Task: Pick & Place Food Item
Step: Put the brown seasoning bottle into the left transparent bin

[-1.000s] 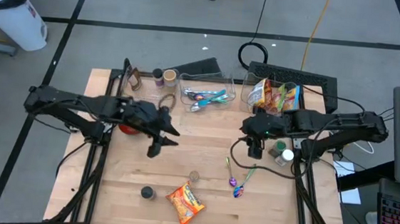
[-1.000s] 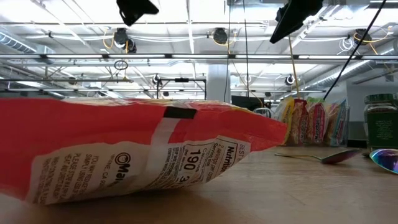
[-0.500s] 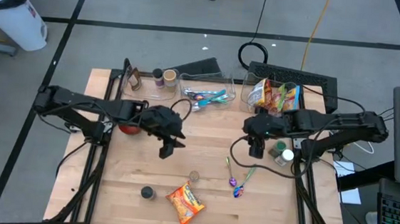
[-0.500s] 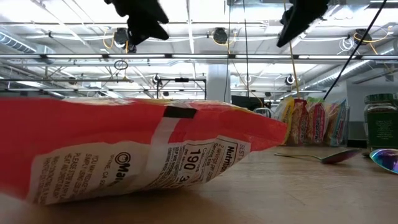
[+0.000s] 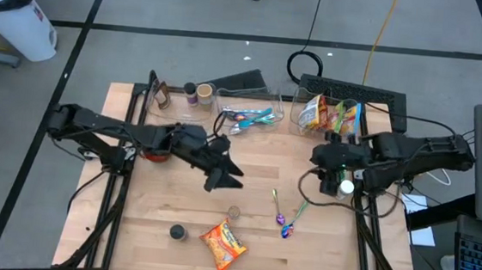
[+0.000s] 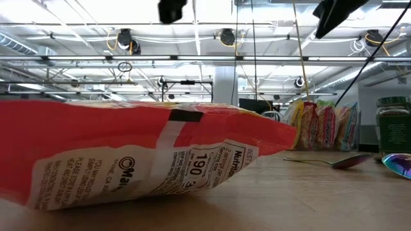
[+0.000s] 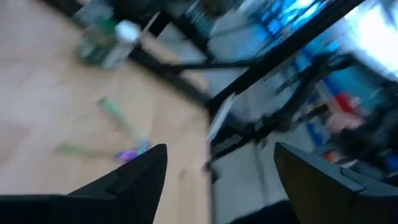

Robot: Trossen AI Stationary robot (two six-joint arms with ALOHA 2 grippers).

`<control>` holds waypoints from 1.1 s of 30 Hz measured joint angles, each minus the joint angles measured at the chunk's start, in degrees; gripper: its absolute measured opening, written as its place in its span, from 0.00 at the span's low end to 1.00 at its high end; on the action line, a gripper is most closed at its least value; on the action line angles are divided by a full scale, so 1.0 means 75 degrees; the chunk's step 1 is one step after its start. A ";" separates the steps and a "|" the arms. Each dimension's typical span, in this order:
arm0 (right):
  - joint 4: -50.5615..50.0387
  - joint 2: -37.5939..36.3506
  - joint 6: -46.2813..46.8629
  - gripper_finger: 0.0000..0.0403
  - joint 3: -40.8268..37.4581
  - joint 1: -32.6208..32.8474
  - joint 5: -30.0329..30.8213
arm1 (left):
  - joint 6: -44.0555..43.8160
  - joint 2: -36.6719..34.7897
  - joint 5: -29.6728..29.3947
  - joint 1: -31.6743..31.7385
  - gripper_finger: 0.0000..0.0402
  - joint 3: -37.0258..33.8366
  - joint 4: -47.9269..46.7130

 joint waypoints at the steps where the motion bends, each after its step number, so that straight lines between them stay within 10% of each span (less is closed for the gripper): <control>1: 0.0008 -0.0072 -0.0022 0.38 0.0000 0.0077 0.0004 | -0.0194 0.0089 -0.0206 -0.0158 0.77 0.0001 0.0407; 9: -0.0035 -0.0417 -0.0090 0.38 -0.0037 0.0593 0.0019 | -0.0425 0.0736 -0.2168 -0.1410 0.72 0.1182 0.1190; 18: 0.0017 -0.0858 0.0024 0.39 -0.1008 0.0964 -0.0022 | 0.0887 0.2257 -0.3622 -0.2449 0.64 0.4939 -0.3998; 33: 0.4639 -0.1638 0.1751 0.38 -0.3723 0.2177 0.0097 | 0.0871 0.4204 -0.2590 -0.2275 0.61 0.6274 -0.7321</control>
